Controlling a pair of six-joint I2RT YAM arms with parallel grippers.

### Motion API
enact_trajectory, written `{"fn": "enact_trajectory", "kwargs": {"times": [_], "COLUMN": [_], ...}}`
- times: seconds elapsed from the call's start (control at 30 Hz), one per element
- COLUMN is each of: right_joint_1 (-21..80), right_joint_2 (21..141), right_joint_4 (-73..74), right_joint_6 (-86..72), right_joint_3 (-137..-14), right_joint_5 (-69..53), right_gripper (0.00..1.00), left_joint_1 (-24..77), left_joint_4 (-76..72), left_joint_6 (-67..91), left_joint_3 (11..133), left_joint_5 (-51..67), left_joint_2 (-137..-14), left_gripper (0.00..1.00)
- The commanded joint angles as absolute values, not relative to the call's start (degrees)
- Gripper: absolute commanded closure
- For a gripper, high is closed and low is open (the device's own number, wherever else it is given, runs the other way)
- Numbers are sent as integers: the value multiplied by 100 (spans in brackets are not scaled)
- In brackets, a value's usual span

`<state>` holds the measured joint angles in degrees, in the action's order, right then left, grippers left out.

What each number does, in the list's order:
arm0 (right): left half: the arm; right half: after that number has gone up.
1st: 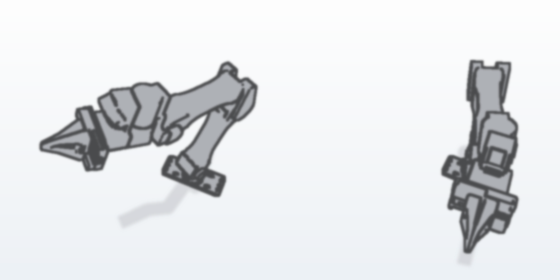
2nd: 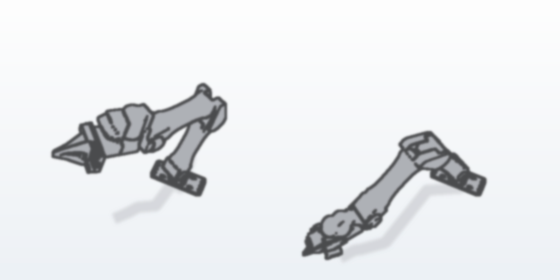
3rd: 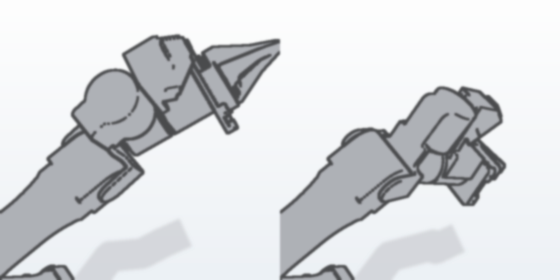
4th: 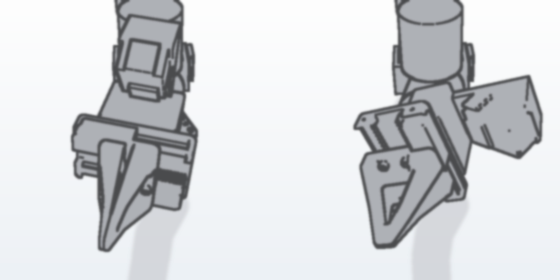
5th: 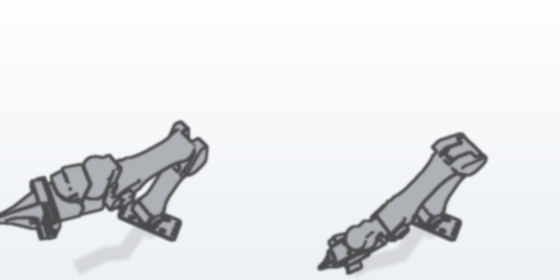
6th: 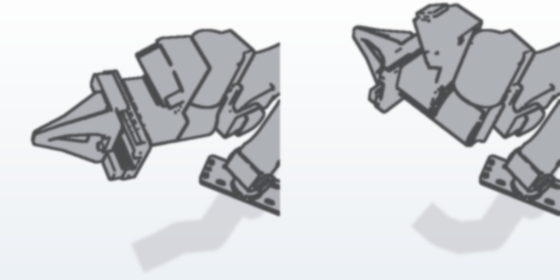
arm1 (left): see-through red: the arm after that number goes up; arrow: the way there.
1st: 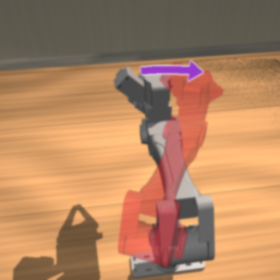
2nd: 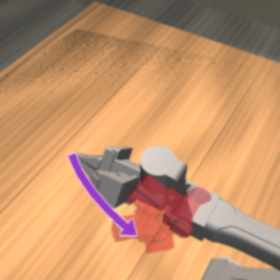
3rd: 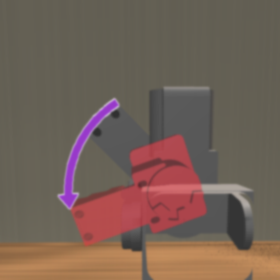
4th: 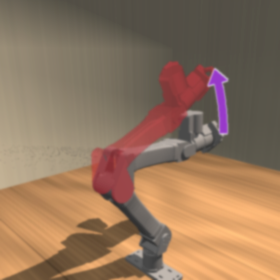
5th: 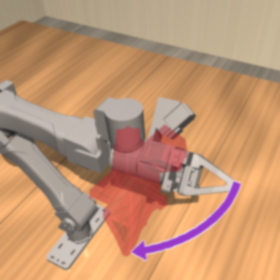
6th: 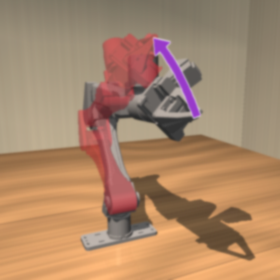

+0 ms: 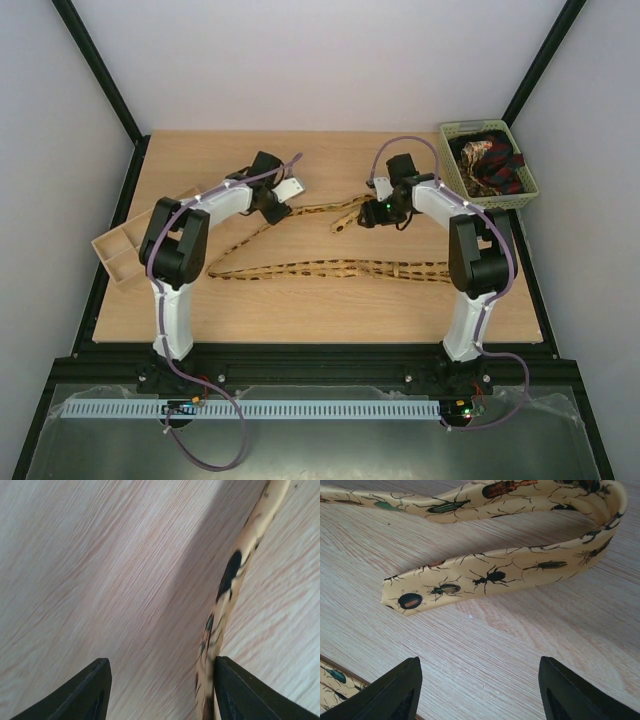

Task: Roll the ties
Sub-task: Flatten out the tie at the center of the board.

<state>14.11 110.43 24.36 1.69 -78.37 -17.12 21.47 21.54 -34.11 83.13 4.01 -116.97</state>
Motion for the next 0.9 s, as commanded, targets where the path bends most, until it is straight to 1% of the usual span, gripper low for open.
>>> {"fn": "enact_trajectory", "kwargs": {"times": [0.0, 0.07, 0.17, 0.23, 0.4, 0.53, 0.63, 0.87], "right_joint_1": [1413, 1402, 1396, 1392, 1396, 1377, 1346, 1322], "right_joint_2": [10848, 10761, 10624, 10532, 10532, 10593, 10564, 10549], "right_joint_4": [2610, 2683, 2694, 2696, 2699, 2734, 2762, 2999], "right_joint_6": [344, 452, 572, 611, 638, 857, 1024, 1266], "right_joint_3": [-7765, -7697, -7539, -7415, -7011, -6797, -6777, -7012], "right_joint_5": [-1799, -1761, -1769, -1809, -1779, -1578, -1490, -1569], "right_gripper": [35, 35, 36, 38, 43, 46, 48, 50], "left_joint_1": [2258, 2255, 2216, 2162, 2001, 1762, 1355, 303], "left_joint_4": [2491, 2602, 2620, 2534, 2658, 2802, 2836, 2538], "left_joint_6": [-3358, -3429, -3582, -3602, -3813, -4505, -5310, -7752], "left_joint_3": [8658, 8656, 8351, 8029, 7145, 6071, 5172, 2886], "left_joint_5": [480, 407, 385, 387, 444, 238, 201, 231], "left_joint_2": [-12076, -12098, -11771, -11273, -9892, -8710, -7772, -5429], "left_gripper": [47, 60, 85, 96, 98, 98, 98, 97]}}
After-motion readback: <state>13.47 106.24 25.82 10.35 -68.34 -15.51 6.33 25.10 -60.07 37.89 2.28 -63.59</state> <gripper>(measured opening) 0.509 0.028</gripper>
